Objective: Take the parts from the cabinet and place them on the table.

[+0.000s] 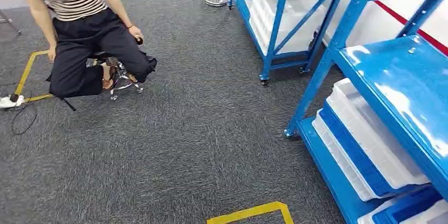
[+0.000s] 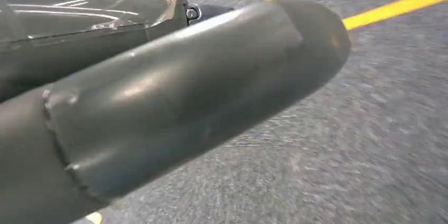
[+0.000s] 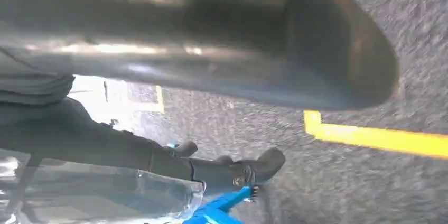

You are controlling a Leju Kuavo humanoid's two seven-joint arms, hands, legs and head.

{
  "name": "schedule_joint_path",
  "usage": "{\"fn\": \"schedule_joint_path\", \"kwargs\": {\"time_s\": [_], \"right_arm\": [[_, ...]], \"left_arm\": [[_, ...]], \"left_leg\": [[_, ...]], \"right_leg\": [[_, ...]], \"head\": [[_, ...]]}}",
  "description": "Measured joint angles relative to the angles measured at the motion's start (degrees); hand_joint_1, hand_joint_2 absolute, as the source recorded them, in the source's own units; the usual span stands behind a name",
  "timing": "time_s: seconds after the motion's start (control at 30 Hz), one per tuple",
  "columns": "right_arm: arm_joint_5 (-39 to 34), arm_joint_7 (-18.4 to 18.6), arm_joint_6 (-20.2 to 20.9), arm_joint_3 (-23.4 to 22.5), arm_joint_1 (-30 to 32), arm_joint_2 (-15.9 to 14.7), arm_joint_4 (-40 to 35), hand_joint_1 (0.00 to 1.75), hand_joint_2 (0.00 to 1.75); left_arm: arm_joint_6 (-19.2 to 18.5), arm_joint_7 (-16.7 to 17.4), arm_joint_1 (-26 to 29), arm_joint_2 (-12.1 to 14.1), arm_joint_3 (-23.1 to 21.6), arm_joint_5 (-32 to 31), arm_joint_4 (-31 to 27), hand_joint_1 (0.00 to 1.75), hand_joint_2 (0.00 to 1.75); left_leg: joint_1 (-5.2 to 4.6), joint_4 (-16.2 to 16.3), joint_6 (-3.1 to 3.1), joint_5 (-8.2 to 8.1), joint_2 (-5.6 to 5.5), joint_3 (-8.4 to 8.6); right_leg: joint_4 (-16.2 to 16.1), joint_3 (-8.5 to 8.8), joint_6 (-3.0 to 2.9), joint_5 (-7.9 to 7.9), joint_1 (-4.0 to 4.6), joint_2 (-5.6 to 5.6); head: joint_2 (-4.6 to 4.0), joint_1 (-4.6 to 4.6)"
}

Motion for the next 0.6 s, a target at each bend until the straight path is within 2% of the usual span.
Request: {"fn": "schedule_joint_path", "kwargs": {"time_s": [0.03, 0.07, 0.1, 0.13, 0.17, 0.2, 0.23, 0.27, 0.3, 0.33, 0.37, 0.4, 0.43, 0.47, 0.5, 0.53, 0.57, 0.6], "right_arm": [[0.00, -0.18, 0.00, 0.00, -0.13, 0.00, 0.00, 0.00, 0.00], [0.00, -0.18, 0.00, 0.00, -0.20, 0.11, 0.00, 0.00, 0.00], [0.00, -0.18, 0.00, 0.00, -0.14, 0.17, 0.00, 0.00, 0.00], [0.00, -0.18, 0.00, 0.00, -0.02, 0.20, 0.00, 0.00, 0.00], [-0.02, -0.18, 0.00, 0.00, 0.07, 0.20, 0.00, 0.00, 0.00], [-0.02, -0.18, 0.00, 0.00, 0.08, 0.15, 0.00, 0.00, 0.00], [-0.02, -0.18, 0.00, 0.00, 0.04, 0.17, 0.00, 0.00, 0.00], [-0.02, -0.18, 0.00, 0.00, -0.02, 0.20, 0.00, 0.00, 0.00], [-0.02, -0.24, 0.00, -0.02, -0.09, 0.33, 0.00, 0.00, 0.00], [-0.09, -0.31, 0.00, -0.02, -0.16, 0.33, 0.00, 0.00, 0.00], [-0.11, -0.33, 0.00, 0.00, -0.03, 0.35, 0.00, 0.00, 0.00], [0.07, 0.64, 0.18, 0.00, 0.12, 0.35, 0.00, 0.00, 0.00], [0.44, 2.24, 0.70, 0.00, 0.27, 0.26, 0.02, 0.00, 0.00], [0.42, 3.52, 0.87, 0.00, 0.40, 0.11, 0.04, 0.00, 0.00], [0.26, 3.61, 1.01, 0.00, 0.54, 0.06, 0.07, 0.00, 0.00], [-0.06, 3.43, 1.00, -0.09, 0.58, -0.05, 0.07, 0.00, 0.00], [-0.37, 3.23, 0.90, -0.35, 0.57, -0.11, 0.07, 0.00, 0.00], [-0.70, 3.06, 0.74, -0.55, 0.62, -0.13, 0.07, 0.00, 0.00]], "left_arm": [[-0.04, -0.09, 0.12, 0.02, 0.00, 0.00, 0.00, 0.00, 0.00], [-0.07, -0.15, 0.20, 0.04, 0.00, 0.00, 0.00, 0.00, 0.00], [-0.09, -0.18, 0.21, 0.07, 0.00, 0.00, 0.00, 0.00, 0.00], [-0.09, -0.18, 0.30, 0.13, 0.00, 0.00, 0.00, 0.00, 0.00], [-0.09, -0.20, 0.32, 0.17, 0.02, 0.00, 0.00, 0.00, 0.00], [-0.11, -0.22, 0.32, 0.18, 0.02, 0.00, 0.00, 0.00, 0.00], [-0.13, -0.26, 0.31, 0.22, 0.00, 0.00, 0.00, 0.00, 0.00], [-0.13, -0.33, 0.31, 0.33, 0.00, 0.00, 0.00, 0.00, 0.00], [-0.15, -0.37, 0.31, 0.48, 0.00, 0.00, 0.00, 0.00, 0.00], [-0.15, -0.57, 0.32, 0.46, 0.00, 0.00, 0.00, 0.00, 0.00], [-0.17, -0.64, 0.28, 0.48, 0.00, -0.02, 0.00, 0.00, 0.00], [-0.39, 0.49, 0.26, 0.48, 0.00, -0.50, 0.00, 0.00, 0.00], [-0.79, 2.61, 0.26, 0.37, -0.02, -1.31, 0.00, 0.00, 0.00], [-0.94, 3.72, 0.32, 0.33, -0.02, -1.73, 0.00, 0.00, 0.00], [-1.14, 3.50, 0.55, 0.24, -0.04, -2.06, 0.00, 0.00, 0.00], [-1.51, 2.97, 0.86, 0.22, -0.11, -2.38, 0.00, 0.00, 0.00], [-1.85, 2.32, 1.18, 0.24, -0.22, -2.43, 0.00, 0.00, 0.00], [-2.14, 1.68, 1.39, 0.35, -0.37, -2.56, 0.00, 0.00, 0.00]], "left_leg": [[0.06, 4.11, -0.10, -2.47, -1.44, -1.74], [0.02, 9.38, -0.23, -4.92, -2.22, -4.20], [0.01, 13.24, -0.27, -6.19, -2.50, -6.18], [0.01, 14.86, -0.18, -6.04, -2.55, -7.23], [0.00, 13.48, 0.00, -4.42, -2.60, -6.89], [0.01, 9.93, 0.23, -1.90, -2.77, -5.42], [0.03, 4.59, 0.45, 1.12, -3.31, -3.01], [0.07, -0.60, 0.71, 3.56, -5.36, -0.65], [0.25, -2.55, 0.93, 3.09, -8.72, 0.07], [0.14, -2.85, 0.90, 3.28, -7.66, 0.00], [-0.18, -2.83, 1.02, 3.29, -7.19, -0.01], [-0.42, -2.83, 1.37, 3.34, -6.62, 0.04], [-0.27, -3.22, 1.77, 3.59, -5.85, 0.22], [0.11, -3.91, 2.29, 4.02, -4.94, 0.42], [0.01, -4.06, 2.65, 4.04, -4.38, 0.49], [-0.06, -4.04, 2.90, 4.01, -3.47, 0.46], [-0.14, -4.03, 2.94, 3.98, -2.44, 0.43], [-0.17, -4.00, 2.96, 3.92, -1.48, 0.32]], "right_leg": [[0.02, -0.11, -0.29, 0.16, 0.04, 0.60], [0.03, -0.15, -0.31, 0.15, 0.19, 1.46], [0.08, -0.18, -0.32, 0.15, 0.30, 2.23], [0.14, -0.16, -0.32, 0.14, 0.39, 3.05], [0.17, -0.10, -0.31, 0.14, 0.43, 3.85], [0.22, -0.03, -0.31, 0.14, 0.42, 4.66], [0.30, 0.07, -0.29, 0.13, 0.42, 5.55], [0.35, 0.03, -0.27, 0.12, 0.36, 6.31], [0.56, -0.18, -0.10, 0.10, 0.60, 6.84], [0.60, -0.58, 0.19, 0.14, 0.61, 7.44], [0.54, -0.91, 0.57, 0.27, 0.40, 7.92], [0.31, -1.29, 1.05, 0.44, 0.11, 8.53], [0.13, -1.56, 1.38, 0.55, 0.16, 9.18], [1.06, -1.64, 1.38, 0.12, 0.14, 7.10], [3.23, -2.74, 1.29, -1.34, 0.34, 3.86], [7.35, -4.89, 1.05, -3.53, 0.30, 2.57], [12.40, -7.40, 0.93, -5.74, 0.20, 2.07], [16.81, -9.59, 1.04, -7.32, 0.12, 1.83]], "head": [[0.00, -0.20], [0.00, -0.20], [0.00, -0.20], [0.00, -0.20], [0.00, -0.20], [0.00, -0.22], [0.00, -0.18], [0.00, -0.22], [0.00, -0.15], [0.00, -0.13], [0.00, -0.15], [0.00, -0.18], [0.00, -0.20], [0.00, -0.11], [0.00, 0.15], [0.00, 0.39], [0.00, 0.37], [0.00, 0.39]]}}
